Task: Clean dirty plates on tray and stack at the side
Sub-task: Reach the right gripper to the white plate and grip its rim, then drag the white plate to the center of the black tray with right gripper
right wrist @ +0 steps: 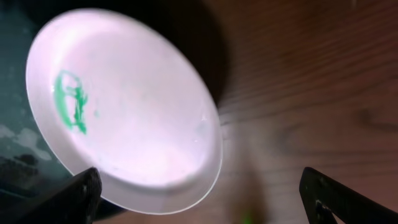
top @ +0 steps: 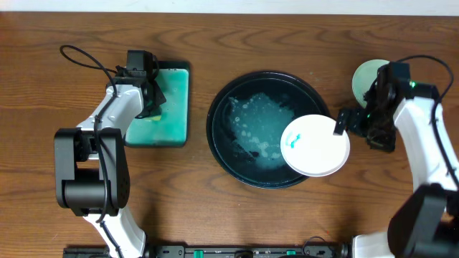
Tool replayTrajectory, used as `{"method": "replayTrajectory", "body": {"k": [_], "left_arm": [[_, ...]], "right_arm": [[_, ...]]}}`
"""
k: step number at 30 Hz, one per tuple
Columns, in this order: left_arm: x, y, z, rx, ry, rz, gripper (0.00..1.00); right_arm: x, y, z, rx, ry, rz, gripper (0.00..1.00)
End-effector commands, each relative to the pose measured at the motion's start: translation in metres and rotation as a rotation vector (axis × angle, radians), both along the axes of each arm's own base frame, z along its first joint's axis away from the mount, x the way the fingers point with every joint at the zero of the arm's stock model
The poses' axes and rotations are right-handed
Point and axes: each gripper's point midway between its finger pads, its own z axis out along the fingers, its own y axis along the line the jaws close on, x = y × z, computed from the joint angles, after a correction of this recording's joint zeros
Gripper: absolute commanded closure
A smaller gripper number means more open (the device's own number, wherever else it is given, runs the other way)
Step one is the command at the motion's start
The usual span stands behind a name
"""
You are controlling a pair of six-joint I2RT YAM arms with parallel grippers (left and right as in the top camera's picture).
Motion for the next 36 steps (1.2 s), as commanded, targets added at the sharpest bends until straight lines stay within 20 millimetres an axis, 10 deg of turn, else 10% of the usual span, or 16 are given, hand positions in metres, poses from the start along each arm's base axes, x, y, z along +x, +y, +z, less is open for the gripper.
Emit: {"method": "replayTrajectory", "body": {"k": [1, 8, 30, 36], "left_arm": [[0.003, 0.002, 0.001, 0.003, -0.009, 0.010, 0.93], [0.003, 0.002, 0.001, 0.002, -0.010, 0.010, 0.93], [0.004, 0.002, 0.001, 0.002, -0.013, 0.010, 0.93], [0.004, 0.002, 0.001, 0.003, -0.013, 0.010, 0.93]], "right_arm": [[-0.015, 0.002, -0.018, -0.004, 0.039, -0.043, 0.01], [-0.027, 0.008, -0.053, 0.020, 0.057, -0.090, 0.08], [-0.021, 0.021, -0.071, 0.041, 0.011, -0.122, 0.25], [-0.018, 0.021, -0.073, 0.041, -0.004, -0.131, 0.51]]}}
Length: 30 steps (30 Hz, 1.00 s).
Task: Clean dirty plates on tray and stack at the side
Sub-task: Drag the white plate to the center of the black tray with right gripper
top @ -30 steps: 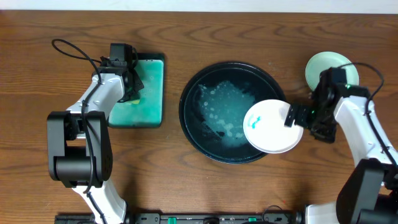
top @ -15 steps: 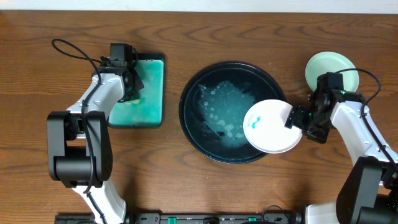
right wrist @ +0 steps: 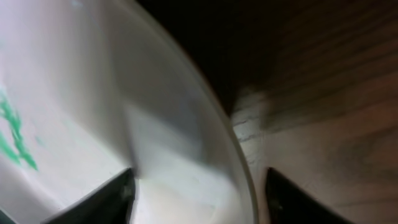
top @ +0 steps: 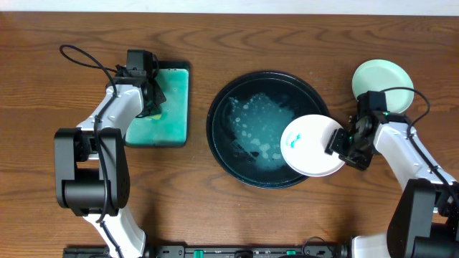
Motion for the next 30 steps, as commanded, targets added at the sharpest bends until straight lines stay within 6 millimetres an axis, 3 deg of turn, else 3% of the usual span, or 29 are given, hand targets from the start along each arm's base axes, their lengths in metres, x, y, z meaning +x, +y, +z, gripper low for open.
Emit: {"method": "replayTrajectory", "body": {"k": [1, 5, 6, 14, 22, 26, 30], "left_arm": [[0.001, 0.002, 0.000, 0.003, -0.003, 0.010, 0.93], [0.001, 0.002, 0.000, 0.003, -0.003, 0.010, 0.93], [0.001, 0.002, 0.000, 0.003, -0.003, 0.010, 0.93], [0.002, 0.002, 0.000, 0.003, -0.003, 0.010, 0.93], [0.002, 0.002, 0.004, 0.004, -0.012, 0.005, 0.93], [0.003, 0.002, 0.027, 0.004, -0.054, 0.005, 0.93], [0.002, 0.001, 0.050, -0.004, -0.097, 0.003, 0.93]], "right_arm": [[0.003, 0.002, -0.001, 0.003, -0.008, -0.012, 0.64], [0.007, 0.003, 0.002, 0.008, -0.019, -0.012, 0.96], [0.009, 0.004, 0.003, 0.016, -0.025, -0.011, 0.99], [0.047, 0.029, 0.031, 0.084, -0.156, 0.060, 0.99], [0.094, 0.079, 0.056, 0.195, -0.379, 0.186, 0.99], [0.108, 0.092, 0.064, 0.198, -0.451, 0.227, 0.99], [0.111, 0.092, 0.063, 0.162, -0.463, 0.232, 0.99]]}}
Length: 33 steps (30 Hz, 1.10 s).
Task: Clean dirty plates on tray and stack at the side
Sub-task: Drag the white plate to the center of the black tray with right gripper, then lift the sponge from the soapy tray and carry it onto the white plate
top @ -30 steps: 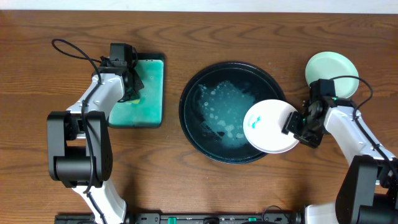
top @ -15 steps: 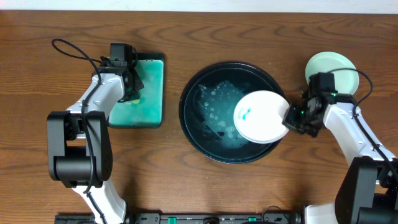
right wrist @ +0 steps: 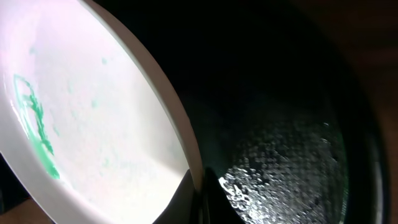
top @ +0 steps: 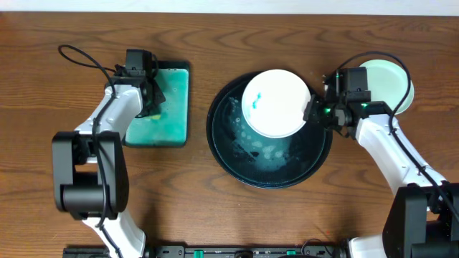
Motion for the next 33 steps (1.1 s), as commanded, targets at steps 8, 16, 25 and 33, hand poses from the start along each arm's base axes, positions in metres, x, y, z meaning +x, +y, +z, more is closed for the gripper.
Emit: {"method": "replayTrajectory", "body": {"k": [8, 16, 25, 33], "left_arm": [[0.004, -0.040, 0.062, -0.212, -0.135, -0.108, 0.93], [0.000, -0.068, 0.063, -0.240, -0.126, -0.222, 0.93], [-0.012, -0.141, 0.083, -0.248, -0.160, -0.407, 0.93], [-0.022, -0.216, 0.094, -0.335, -0.212, -0.471, 0.93]], "right_arm": [[0.005, 0.008, -0.018, -0.036, 0.015, 0.063, 0.99], [0.003, 0.028, -0.061, 0.026, 0.075, 0.189, 0.99], [-0.005, 0.033, -0.096, 0.058, 0.165, 0.193, 0.99], [-0.004, 0.032, -0.098, 0.054, 0.162, 0.191, 0.99]]}}
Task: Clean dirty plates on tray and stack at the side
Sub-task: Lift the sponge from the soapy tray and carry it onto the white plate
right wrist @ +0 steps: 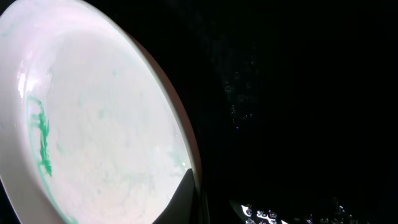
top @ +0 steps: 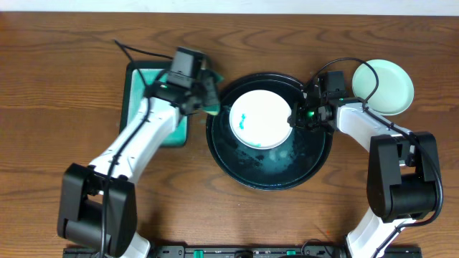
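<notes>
A white plate point(top: 260, 119) with green smears point(top: 244, 122) hangs tilted over the black basin point(top: 269, 185) of soapy water. My right gripper point(top: 297, 115) is shut on its right rim. In the right wrist view the plate point(right wrist: 93, 124) fills the left, with the green smear point(right wrist: 42, 140) and one dark finger point(right wrist: 186, 199) against its edge. My left gripper point(top: 209, 100) is at the basin's upper left rim, just left of the plate. It is shut on a yellow-green sponge point(top: 214, 109). A clean pale green plate point(top: 384, 86) lies on the table at the far right.
A green mat point(top: 154, 107) lies left of the basin, partly under my left arm. Foamy water point(top: 280, 161) covers the basin's bottom. Cables trail from both arms.
My left gripper has left the green mat and is now at the basin's left rim with the sponge. The plate in my right gripper has shifted a little left and down.
The white plate lay on the basin's lower right rim with my right gripper open beside it. Then the fingers were around its edge. Then the plate was held over the basin's upper part. My left gripper stayed on the mat until now.
</notes>
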Tool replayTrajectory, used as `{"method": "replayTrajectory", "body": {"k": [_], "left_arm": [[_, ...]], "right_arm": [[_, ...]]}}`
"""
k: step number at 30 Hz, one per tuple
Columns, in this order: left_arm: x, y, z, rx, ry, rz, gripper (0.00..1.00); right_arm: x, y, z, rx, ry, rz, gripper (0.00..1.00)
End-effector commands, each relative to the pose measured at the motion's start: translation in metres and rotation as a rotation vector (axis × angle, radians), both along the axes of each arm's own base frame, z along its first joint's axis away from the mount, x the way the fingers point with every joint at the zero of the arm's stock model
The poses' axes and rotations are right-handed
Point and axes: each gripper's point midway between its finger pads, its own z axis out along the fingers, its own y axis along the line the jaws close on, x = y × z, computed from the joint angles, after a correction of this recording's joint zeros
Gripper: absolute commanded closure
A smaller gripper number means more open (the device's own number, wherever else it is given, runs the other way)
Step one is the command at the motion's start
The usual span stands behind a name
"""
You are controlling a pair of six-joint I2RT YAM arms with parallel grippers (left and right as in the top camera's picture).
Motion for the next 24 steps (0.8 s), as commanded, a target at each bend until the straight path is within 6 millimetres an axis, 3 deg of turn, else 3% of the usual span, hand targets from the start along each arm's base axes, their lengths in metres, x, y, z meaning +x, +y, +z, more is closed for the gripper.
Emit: {"method": "replayTrajectory", "body": {"k": [1, 6, 17, 22, 24], "left_arm": [[-0.003, -0.032, 0.016, -0.056, -0.045, -0.028, 0.93], [-0.009, -0.070, 0.006, -0.067, -0.058, -0.106, 0.93], [-0.028, -0.113, -0.059, -0.078, 0.081, -0.105, 0.93], [-0.035, -0.126, -0.092, -0.053, 0.117, -0.133, 0.93], [-0.028, -0.112, -0.111, 0.029, 0.105, -0.082, 0.93]], "right_arm": [[-0.011, 0.001, -0.017, -0.010, 0.052, 0.019, 0.99], [-0.012, 0.001, -0.018, -0.010, 0.057, 0.019, 0.99], [-0.012, 0.001, -0.018, -0.009, 0.058, 0.019, 0.99], [-0.013, 0.002, -0.018, -0.004, 0.064, 0.013, 0.99], [-0.013, 0.002, -0.018, -0.002, 0.071, 0.007, 0.99]]}}
